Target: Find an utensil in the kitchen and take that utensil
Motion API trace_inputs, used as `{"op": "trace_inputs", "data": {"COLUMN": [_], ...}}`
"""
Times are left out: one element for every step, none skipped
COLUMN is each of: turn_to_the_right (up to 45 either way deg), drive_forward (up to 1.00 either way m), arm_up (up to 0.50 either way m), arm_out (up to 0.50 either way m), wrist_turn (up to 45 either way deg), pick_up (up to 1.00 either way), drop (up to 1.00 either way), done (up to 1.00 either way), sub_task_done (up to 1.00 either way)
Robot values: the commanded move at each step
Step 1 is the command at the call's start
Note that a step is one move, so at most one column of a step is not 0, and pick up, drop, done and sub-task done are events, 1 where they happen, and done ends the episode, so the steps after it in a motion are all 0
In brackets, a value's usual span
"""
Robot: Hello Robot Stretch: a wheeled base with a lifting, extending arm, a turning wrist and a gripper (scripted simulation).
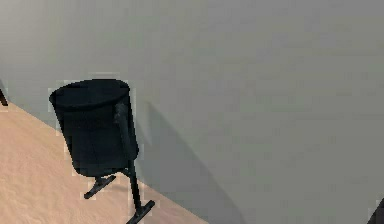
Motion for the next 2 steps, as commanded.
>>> {"op": "trace_inputs", "data": {"turn_to_the_right": [0.0, 0.0], "drive_forward": [0.0, 0.0], "arm_up": [0.0, 0.1], "arm_out": [0.0, 0.0], "wrist_turn": [0.0, 0.0], "pick_up": [1.0, 0.0], "drop": [0.0, 0.0], "done": [0.0, 0.0], "sub_task_done": [0.0, 0.0]}}
